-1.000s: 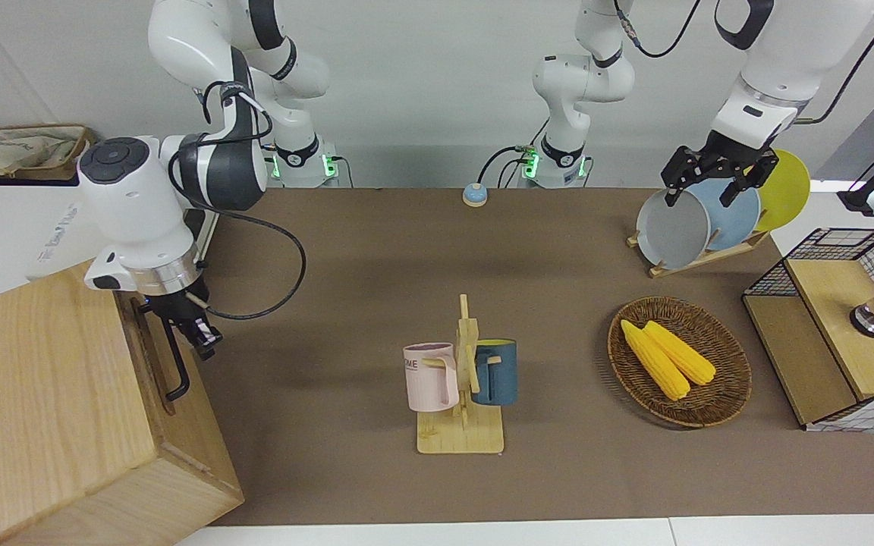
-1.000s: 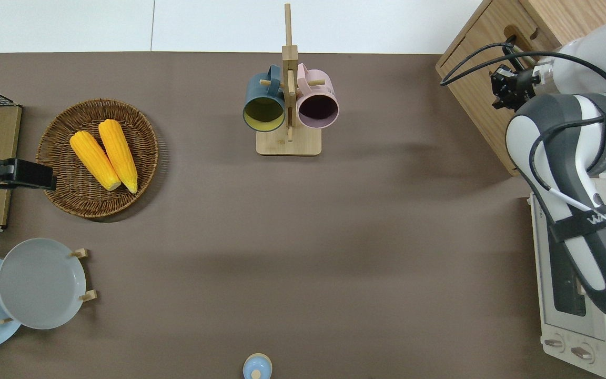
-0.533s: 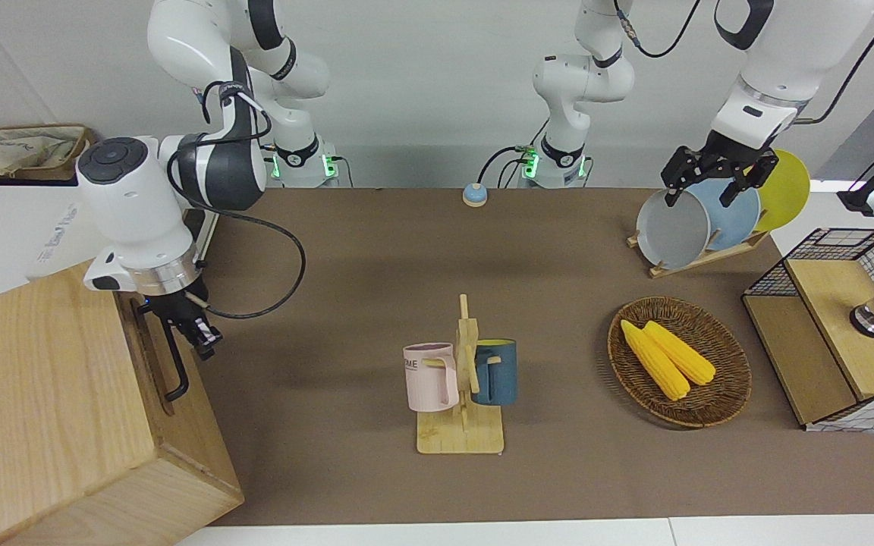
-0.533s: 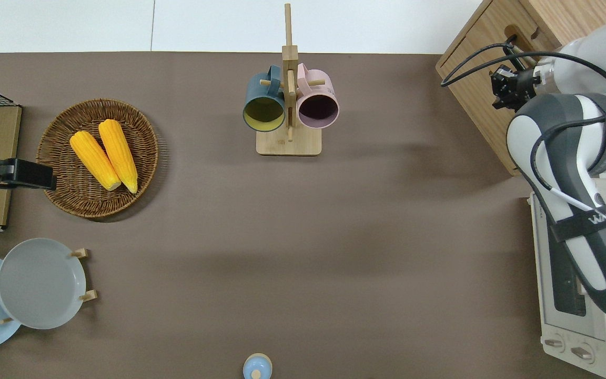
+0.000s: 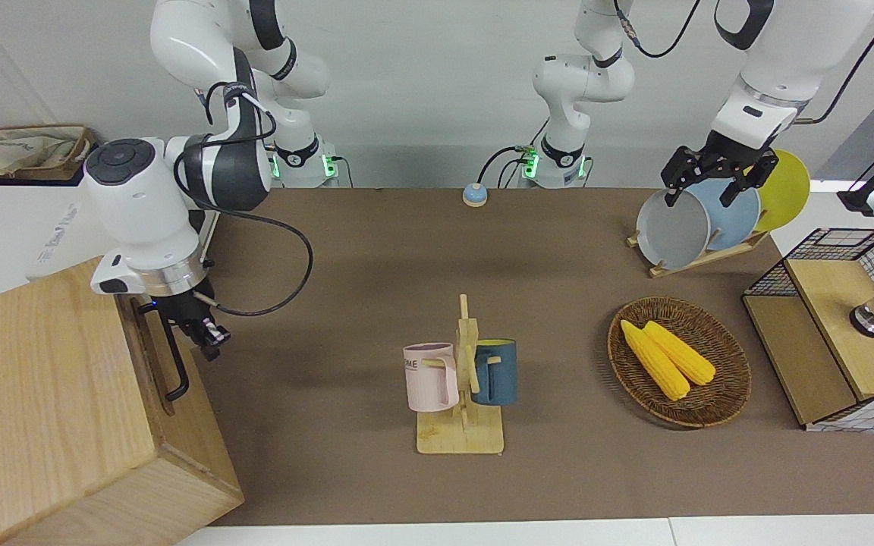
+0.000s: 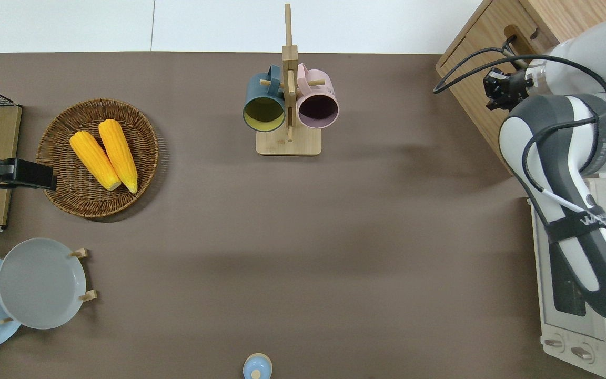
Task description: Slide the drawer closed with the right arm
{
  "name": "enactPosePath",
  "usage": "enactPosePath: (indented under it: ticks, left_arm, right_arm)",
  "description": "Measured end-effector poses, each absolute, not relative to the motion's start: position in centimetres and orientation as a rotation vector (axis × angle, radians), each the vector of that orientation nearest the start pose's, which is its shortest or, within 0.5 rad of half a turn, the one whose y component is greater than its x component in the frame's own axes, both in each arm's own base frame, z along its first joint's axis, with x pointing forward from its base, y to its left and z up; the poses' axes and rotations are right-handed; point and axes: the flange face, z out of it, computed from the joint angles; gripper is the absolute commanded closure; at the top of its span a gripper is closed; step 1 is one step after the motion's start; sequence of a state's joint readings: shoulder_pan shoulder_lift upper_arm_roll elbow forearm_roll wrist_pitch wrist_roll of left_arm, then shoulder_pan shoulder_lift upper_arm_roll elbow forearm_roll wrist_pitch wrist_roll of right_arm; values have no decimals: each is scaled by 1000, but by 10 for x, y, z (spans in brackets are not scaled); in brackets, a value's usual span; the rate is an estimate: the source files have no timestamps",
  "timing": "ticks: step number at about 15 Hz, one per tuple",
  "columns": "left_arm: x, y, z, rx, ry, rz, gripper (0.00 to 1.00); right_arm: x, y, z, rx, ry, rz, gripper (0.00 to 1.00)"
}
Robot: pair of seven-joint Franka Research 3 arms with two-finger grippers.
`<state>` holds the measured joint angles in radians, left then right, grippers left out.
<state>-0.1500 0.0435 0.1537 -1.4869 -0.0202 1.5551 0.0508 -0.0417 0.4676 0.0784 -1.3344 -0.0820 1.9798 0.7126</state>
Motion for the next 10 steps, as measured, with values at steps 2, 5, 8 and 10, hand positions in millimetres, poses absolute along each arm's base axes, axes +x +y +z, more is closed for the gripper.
enactPosePath:
  ticks: [2,5,8,10]
  left_arm:
    - [567,-2,639,-3153,76,-40,5]
    - [567,-2,639,-3153,76,-40,2]
    - [567,-2,639,-3153,76,-40,5]
    - [567,-2,639,-3153,76,-40,5]
  right_arm:
    - [710,30,478,-2970,961,-223,1000]
    - [701,65,495,-2996,889,-206,1000]
    - [679,97,523,-3040,826,-144,1000]
    - [663,110,544,-3059,796,-123,1000]
